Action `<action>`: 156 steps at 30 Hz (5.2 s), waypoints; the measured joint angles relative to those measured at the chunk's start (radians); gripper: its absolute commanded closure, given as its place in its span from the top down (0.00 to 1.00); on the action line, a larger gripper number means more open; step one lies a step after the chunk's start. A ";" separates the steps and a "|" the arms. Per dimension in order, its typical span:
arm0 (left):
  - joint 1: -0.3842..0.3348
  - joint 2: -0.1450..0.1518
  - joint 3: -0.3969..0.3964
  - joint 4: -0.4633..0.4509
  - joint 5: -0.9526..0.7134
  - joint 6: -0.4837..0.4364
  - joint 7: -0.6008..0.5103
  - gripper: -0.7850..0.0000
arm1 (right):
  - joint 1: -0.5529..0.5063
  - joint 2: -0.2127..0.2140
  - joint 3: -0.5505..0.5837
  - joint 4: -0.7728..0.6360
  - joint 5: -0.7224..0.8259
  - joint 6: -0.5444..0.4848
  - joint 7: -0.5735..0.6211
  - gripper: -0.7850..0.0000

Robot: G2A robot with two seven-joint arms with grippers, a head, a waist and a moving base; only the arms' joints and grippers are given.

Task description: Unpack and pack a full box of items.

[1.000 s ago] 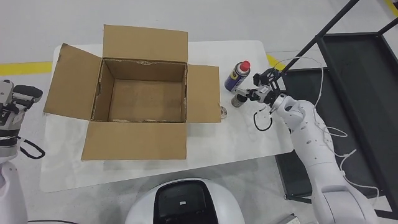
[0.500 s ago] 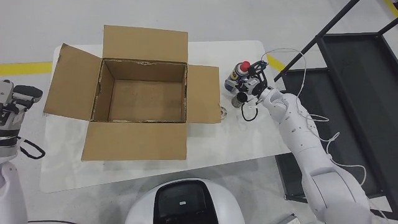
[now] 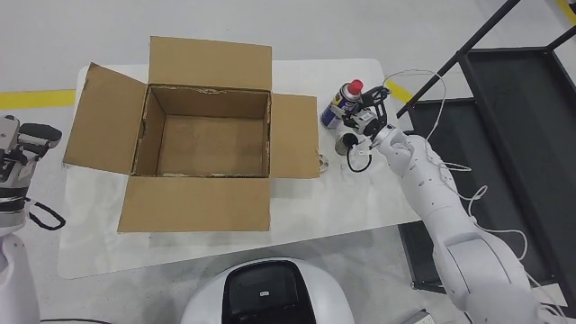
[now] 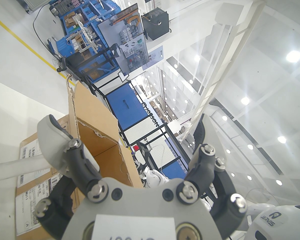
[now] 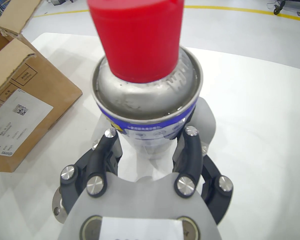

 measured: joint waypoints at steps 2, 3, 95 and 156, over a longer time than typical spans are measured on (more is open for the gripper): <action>0.000 0.000 0.000 0.000 0.000 0.000 0.000 1.00 | -0.005 0.005 0.006 -0.005 -0.005 -0.019 -0.024 0.00; 0.000 0.000 0.000 0.000 0.000 0.000 0.000 1.00 | -0.010 0.008 0.011 -0.012 -0.008 -0.033 -0.038 0.00; 0.000 0.000 0.000 0.000 0.000 0.000 0.000 1.00 | -0.467 0.101 -0.148 -1.572 -0.871 0.234 0.791 0.00; 0.000 0.000 0.000 0.000 0.000 0.000 0.000 1.00 | 0.557 -0.275 -0.826 -0.765 0.229 0.376 1.533 0.00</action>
